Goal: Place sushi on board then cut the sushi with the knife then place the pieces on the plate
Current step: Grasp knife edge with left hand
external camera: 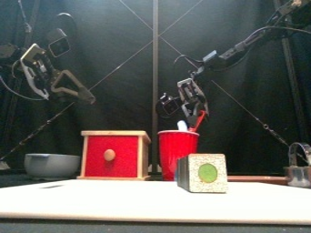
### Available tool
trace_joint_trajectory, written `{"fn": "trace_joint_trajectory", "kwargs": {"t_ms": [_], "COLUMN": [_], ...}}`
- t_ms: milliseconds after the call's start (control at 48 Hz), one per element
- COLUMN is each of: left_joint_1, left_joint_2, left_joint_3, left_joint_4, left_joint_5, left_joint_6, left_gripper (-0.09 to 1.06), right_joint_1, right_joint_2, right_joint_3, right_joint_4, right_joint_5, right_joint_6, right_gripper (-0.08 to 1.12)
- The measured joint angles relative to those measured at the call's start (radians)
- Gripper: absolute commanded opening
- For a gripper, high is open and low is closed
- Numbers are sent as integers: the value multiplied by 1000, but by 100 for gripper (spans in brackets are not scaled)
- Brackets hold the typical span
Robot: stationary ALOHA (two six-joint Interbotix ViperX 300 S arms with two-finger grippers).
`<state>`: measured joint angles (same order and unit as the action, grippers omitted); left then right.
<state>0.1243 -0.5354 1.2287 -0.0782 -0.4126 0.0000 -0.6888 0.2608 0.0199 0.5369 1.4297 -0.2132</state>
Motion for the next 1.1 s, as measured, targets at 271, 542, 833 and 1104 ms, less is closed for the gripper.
{"fn": "trace_joint_trajectory", "kwargs": {"t_ms": [271,542,833,1104], "left_joint_1": [0,2,2,2], "left_joint_2": [0,-2,-35,-80], "left_joint_3": [0,0,0,-2], "left_joint_4": [0,0,0,0], "left_joint_5": [0,0,-3,-5], "left_joint_6": [2,2,3,3], "left_gripper": [-2,-2,-2,-2], "right_joint_1": [18,32,43,112], "right_joint_2": [0,-46,-175,-314], "right_joint_3": [-55,-112,-84,-23], "right_joint_4": [-25,-69,-91,-156], "right_joint_5": [38,58,72,46], "right_joint_6": [3,3,2,2], "right_gripper": [35,35,35,35]}}
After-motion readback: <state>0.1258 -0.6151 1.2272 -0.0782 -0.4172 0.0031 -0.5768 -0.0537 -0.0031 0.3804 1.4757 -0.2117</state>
